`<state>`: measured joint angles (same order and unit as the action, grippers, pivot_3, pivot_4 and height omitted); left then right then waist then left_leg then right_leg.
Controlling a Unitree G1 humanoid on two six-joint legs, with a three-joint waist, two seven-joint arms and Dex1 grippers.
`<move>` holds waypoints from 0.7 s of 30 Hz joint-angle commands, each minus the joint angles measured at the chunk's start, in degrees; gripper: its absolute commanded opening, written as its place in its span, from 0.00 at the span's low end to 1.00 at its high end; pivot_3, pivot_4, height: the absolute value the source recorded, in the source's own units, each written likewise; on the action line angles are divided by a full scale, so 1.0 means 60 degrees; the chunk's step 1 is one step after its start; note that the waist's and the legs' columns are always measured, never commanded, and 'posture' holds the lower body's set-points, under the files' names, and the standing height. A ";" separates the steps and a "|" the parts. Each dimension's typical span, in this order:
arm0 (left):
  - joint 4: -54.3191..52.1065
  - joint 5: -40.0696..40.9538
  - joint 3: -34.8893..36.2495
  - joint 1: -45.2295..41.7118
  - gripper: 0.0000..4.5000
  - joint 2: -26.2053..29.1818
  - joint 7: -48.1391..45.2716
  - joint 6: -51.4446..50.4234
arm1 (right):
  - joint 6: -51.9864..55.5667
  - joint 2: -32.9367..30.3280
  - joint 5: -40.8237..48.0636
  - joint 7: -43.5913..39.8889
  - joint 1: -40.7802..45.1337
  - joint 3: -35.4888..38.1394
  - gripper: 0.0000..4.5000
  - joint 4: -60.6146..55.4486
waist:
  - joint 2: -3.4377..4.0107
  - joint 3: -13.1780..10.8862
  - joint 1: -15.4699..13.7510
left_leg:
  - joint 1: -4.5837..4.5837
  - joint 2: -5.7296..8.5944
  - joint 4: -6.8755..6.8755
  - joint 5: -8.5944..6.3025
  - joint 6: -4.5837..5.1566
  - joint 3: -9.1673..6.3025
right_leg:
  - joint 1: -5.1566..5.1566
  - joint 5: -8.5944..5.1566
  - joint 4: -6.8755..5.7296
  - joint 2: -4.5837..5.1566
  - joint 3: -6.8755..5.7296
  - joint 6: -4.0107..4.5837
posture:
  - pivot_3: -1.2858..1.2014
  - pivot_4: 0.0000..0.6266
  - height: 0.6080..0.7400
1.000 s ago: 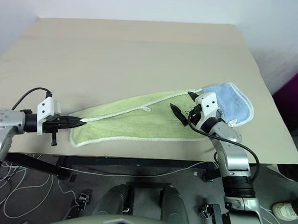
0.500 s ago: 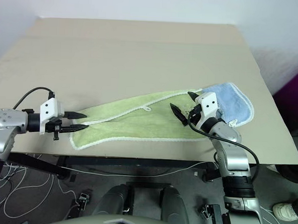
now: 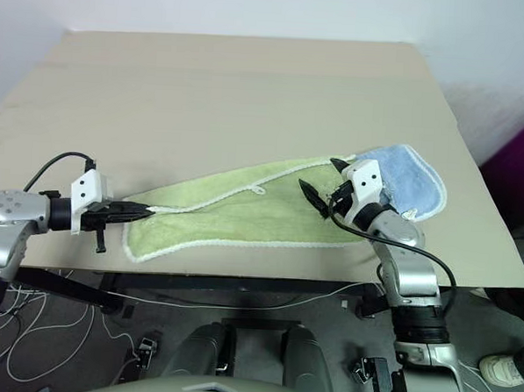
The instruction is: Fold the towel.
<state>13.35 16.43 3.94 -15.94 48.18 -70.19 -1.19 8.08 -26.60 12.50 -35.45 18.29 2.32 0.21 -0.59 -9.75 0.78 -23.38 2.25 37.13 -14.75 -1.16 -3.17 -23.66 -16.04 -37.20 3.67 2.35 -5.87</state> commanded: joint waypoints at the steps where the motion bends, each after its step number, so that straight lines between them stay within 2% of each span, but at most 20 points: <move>1: -0.0177 0.0530 0.0704 -0.0298 0.01 -0.0100 0.0469 -0.0391 | -0.1079 -0.0902 -0.1055 -0.0237 0.0618 -0.0165 1.00 0.0238 | -0.0001 0.0000 0.0003 | 0.0000 0.0000 0.0002 0.0000 0.0000 0.0000 | 0.0001 0.0000 0.0000 0.0000 -0.0001 0.0000 | 0.52 0.24 1.00; 5: -0.0333 0.0510 0.0765 -0.0164 0.01 -0.0117 0.0575 -0.0428 | -0.2266 -0.1700 -0.2242 -0.0239 0.1361 -0.0620 1.00 0.1476 | -0.0001 0.0000 0.0027 | 0.0003 0.0000 0.0003 0.0000 0.0000 0.0004 | 0.0000 0.0000 -0.0003 -0.0004 0.0000 0.0000 | 0.52 0.24 1.00; 9: -0.0459 0.0363 0.0678 0.0109 0.01 -0.0181 0.0647 -0.0285 | -0.3733 -0.2166 -0.3597 0.0031 0.2856 -0.1299 1.00 0.3979 | 0.0001 -0.0001 0.0070 | 0.0004 -0.0002 0.0003 0.0001 0.0000 0.0014 | -0.0003 0.0000 -0.0006 -0.0005 0.0006 0.0000 | 0.52 0.24 1.00; 16: -0.0665 0.0340 0.0728 0.0360 0.01 -0.0276 0.0791 -0.0251 | -0.5781 -0.2260 -0.5797 0.1396 0.4914 -0.2662 1.00 0.7785 | 0.0001 -0.0004 0.0062 | 0.0002 -0.0003 0.0000 0.0001 -0.0001 0.0020 | -0.0009 0.0000 -0.0006 -0.0003 0.0013 0.0001 | 0.52 0.24 1.00; 21: -0.0874 0.0380 0.0849 0.0629 0.01 -0.0285 0.0876 -0.0254 | -0.6591 -0.2307 -0.6694 0.2069 0.5686 -0.3326 1.00 0.9152 | 0.0003 -0.0004 0.0071 | 0.0000 -0.0002 -0.0002 0.0002 -0.0003 0.0022 | -0.0014 -0.0001 -0.0006 -0.0003 0.0016 0.0001 | 0.52 0.24 1.00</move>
<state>10.01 18.15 7.56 -12.39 46.11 -65.22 -3.35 -29.34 -39.22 -26.38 -24.66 50.00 -17.39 54.38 -0.57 -9.78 1.20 -23.38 2.24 37.12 -14.74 -1.17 -3.03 -23.74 -16.04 -37.24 3.65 2.46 -5.87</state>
